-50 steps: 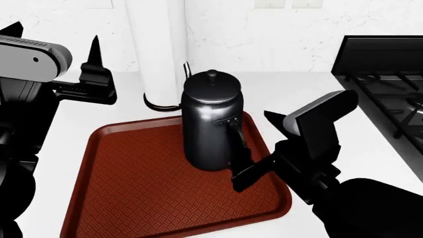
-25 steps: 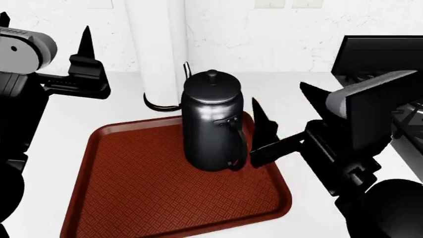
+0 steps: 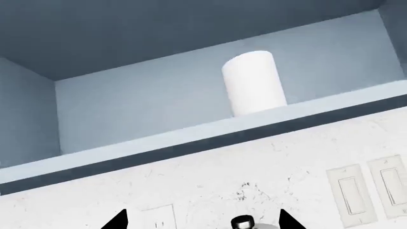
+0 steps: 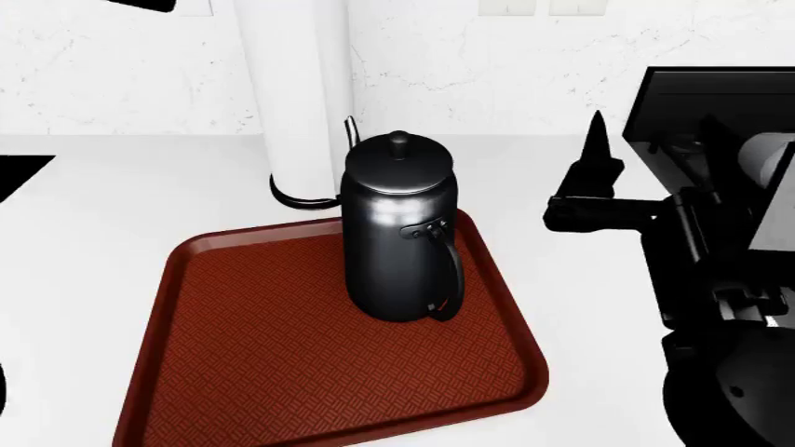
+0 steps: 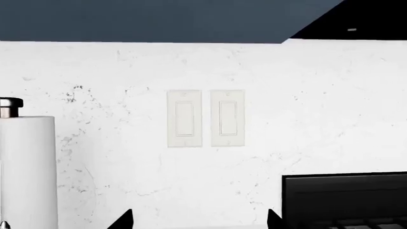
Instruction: Pick the kettle from the counter and place it on the tray. Then pick the mug from the cabinet and place it on the tray. Then close the cabinet doors.
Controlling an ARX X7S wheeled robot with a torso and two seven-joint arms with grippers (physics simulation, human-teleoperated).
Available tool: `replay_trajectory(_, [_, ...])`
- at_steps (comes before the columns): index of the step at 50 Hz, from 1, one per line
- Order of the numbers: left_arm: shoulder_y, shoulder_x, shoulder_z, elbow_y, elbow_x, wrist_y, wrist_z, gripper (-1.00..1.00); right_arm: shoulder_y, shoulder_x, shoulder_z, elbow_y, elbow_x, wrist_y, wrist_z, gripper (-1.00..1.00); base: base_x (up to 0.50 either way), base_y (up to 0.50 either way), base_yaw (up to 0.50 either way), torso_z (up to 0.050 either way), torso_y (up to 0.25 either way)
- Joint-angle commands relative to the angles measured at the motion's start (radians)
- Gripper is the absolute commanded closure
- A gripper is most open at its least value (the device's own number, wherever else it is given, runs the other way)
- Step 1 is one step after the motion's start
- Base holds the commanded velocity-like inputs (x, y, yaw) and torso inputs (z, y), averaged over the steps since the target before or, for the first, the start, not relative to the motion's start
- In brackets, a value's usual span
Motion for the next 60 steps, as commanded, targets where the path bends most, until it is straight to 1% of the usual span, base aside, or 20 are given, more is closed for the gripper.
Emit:
replay_trajectory(1, [-0.314,-0.030,0.143,-0.216,-0.348,0.051,-0.330,-1.00,-0.028,-0.018,-0.025,0.021,-0.093,-0.043,0.001,-1.00,0.00,0.00,0.00,0.000,0.000])
replay_trajectory(6, [-0.374,-0.038,0.196,-0.252,-0.416,0.077,-0.390,-1.00,-0.002,-0.028,-0.042,0.033,-0.097,-0.038,-0.004,-1.00,0.00,0.00,0.00,0.000,0.000])
replay_trajectory(9, [-0.419,-0.031,0.211,-0.282,-0.435,0.093,-0.394,-1.00,0.005,-0.030,-0.051,0.034,-0.102,-0.038,-0.008,-1.00,0.00,0.00,0.00,0.000,0.000])
replay_trajectory(12, [-0.464,-0.004,0.212,-0.316,-0.411,0.104,-0.361,-1.00,-0.003,-0.033,-0.058,0.043,-0.118,-0.047,-0.010,-1.00,0.00,0.00,0.00,0.000,0.000])
replay_trajectory(14, [-0.479,0.027,0.211,-0.336,-0.351,0.106,-0.306,-1.00,-0.006,-0.037,-0.068,0.049,-0.128,-0.054,-0.018,-1.00,0.00,0.00,0.00,0.000,0.000])
replay_trajectory(18, [-0.503,0.086,0.237,-0.377,-0.168,0.126,-0.130,-1.00,-0.002,-0.044,-0.080,0.057,-0.133,-0.056,-0.024,-1.00,0.00,0.00,0.00,0.000,0.000])
replay_trajectory(22, [-0.541,0.116,0.275,-0.434,-0.035,0.175,-0.007,-1.00,-0.007,-0.040,-0.074,0.053,-0.128,-0.055,-0.019,-1.00,0.00,0.00,0.00,0.000,0.000])
replay_trajectory(26, [-0.599,0.139,0.302,-0.512,0.027,0.205,0.063,-1.00,-0.017,-0.034,-0.065,0.045,-0.123,-0.057,-0.013,-1.00,0.00,0.00,0.00,0.000,0.000])
replay_trajectory(31, [-0.657,0.161,0.378,-0.616,0.153,0.261,0.173,-1.00,-0.027,-0.032,-0.059,0.047,-0.123,-0.065,-0.013,-1.00,0.00,0.00,0.00,0.000,0.000])
replay_trajectory(38, [-0.709,0.197,0.444,-0.722,0.262,0.348,0.290,-1.00,-0.037,-0.034,-0.061,0.048,-0.130,-0.077,-0.018,-1.00,0.00,0.00,0.00,0.000,0.000])
replay_trajectory(42, [-0.734,0.227,0.484,-0.829,0.329,0.408,0.358,-1.00,-0.037,-0.031,-0.060,0.043,-0.125,-0.074,-0.015,-1.00,0.00,0.00,0.00,0.000,0.000])
replay_trajectory(45, [-0.748,0.249,0.497,-0.942,0.370,0.447,0.387,-1.00,-0.048,-0.031,-0.063,0.043,-0.130,-0.081,-0.017,-1.00,0.00,0.00,0.00,0.000,0.000])
replay_trajectory(49, [-0.788,0.273,0.477,-1.080,0.353,0.412,0.380,-1.00,-0.061,-0.029,-0.062,0.045,-0.136,-0.090,-0.021,-1.00,0.00,0.00,0.00,0.000,0.000])
replay_trajectory(53, [-0.838,0.281,0.495,-1.180,0.360,0.367,0.404,-1.00,-0.075,-0.027,-0.058,0.047,-0.141,-0.100,-0.023,-1.00,0.00,0.00,0.00,0.000,0.000])
replay_trajectory(56, [-0.851,0.281,0.489,-1.205,0.350,0.331,0.393,-1.00,-0.087,-0.028,-0.065,0.046,-0.154,-0.111,-0.029,-1.00,0.00,0.00,0.00,0.000,0.000])
replay_trajectory(60, [-0.863,0.279,0.487,-1.235,0.364,0.321,0.391,-1.00,-0.095,-0.027,-0.068,0.046,-0.156,-0.114,-0.032,-1.00,0.00,0.00,0.00,0.000,0.000])
